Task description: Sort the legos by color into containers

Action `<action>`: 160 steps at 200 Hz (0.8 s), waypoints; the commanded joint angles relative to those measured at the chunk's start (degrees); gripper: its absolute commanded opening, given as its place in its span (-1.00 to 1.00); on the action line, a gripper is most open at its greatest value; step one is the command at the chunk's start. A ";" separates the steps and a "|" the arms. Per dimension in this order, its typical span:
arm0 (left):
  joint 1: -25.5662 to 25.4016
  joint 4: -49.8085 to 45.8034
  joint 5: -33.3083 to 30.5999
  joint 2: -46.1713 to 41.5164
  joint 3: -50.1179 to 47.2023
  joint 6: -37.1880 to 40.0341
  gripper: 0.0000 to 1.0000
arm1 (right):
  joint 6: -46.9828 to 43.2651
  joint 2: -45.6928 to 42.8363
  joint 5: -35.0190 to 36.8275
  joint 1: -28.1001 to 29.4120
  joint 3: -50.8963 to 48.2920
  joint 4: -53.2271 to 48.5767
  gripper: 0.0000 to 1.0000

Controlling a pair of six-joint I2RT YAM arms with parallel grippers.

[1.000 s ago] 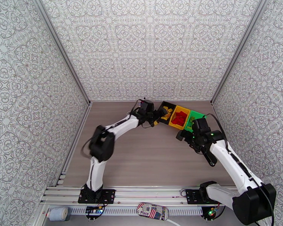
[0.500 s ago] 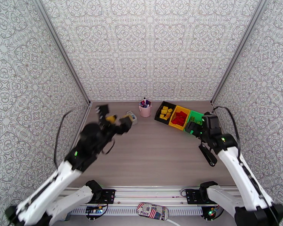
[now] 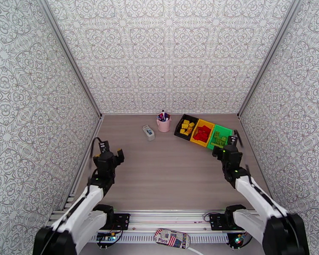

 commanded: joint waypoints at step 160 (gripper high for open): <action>9.94 42.31 14.19 31.02 2.01 5.55 0.99 | -9.55 21.87 -12.58 -4.45 -5.69 42.30 0.98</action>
